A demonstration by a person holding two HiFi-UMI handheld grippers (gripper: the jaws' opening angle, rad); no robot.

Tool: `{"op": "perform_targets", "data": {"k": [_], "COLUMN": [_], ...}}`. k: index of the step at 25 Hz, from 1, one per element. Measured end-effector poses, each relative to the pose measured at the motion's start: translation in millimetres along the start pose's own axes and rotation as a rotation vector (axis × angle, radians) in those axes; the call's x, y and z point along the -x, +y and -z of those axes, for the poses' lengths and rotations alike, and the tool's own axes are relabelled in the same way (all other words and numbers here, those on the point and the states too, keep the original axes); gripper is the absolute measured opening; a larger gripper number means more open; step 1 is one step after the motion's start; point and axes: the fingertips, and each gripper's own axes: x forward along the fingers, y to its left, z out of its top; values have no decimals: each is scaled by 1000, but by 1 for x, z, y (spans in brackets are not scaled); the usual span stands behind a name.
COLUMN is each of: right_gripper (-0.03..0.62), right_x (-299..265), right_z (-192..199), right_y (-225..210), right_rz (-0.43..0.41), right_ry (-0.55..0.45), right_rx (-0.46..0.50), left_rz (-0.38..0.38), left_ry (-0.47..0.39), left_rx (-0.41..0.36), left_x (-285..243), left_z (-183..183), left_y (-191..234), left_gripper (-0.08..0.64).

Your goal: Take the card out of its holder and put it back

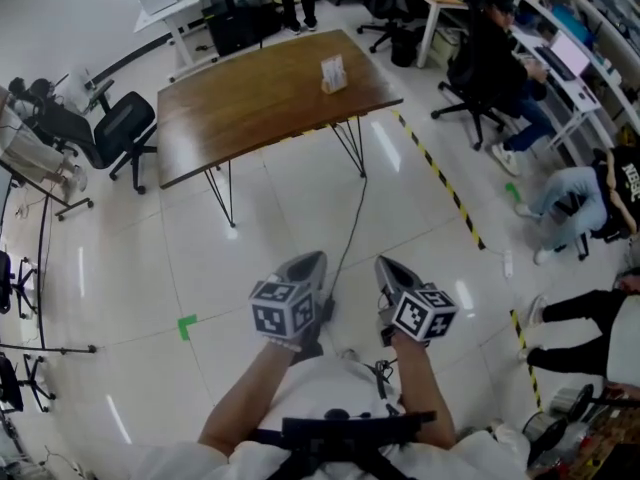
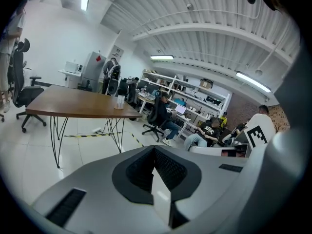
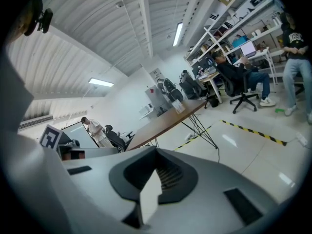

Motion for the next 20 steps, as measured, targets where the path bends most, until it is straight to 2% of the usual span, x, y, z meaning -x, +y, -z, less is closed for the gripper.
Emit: {"op": "perform_targets", "data": {"k": [3, 6, 11, 16, 20], "right_gripper": [5, 5, 5, 5, 5], "right_x": [-29, -56, -99, -142, -164], "right_z": [-23, -44, -85, -95, -100], "right_y": [2, 3, 9, 10, 14], "right_rz": [-11, -17, 8, 3, 30], "right_ry": [-14, -29, -59, -77, -66], "right_rx": [2, -38, -44, -54, -49], "left_rz": [15, 25, 57, 79, 103], "left_ry": [-5, -16, -18, -13, -1], "left_rx": [0, 4, -9, -19, -17], "left_x": [-21, -36, -60, -77, -88], "left_z": [-28, -59, -101, -127, -137], "left_y": [20, 41, 70, 100, 118], "left_gripper": [0, 0, 0, 0, 0]}}
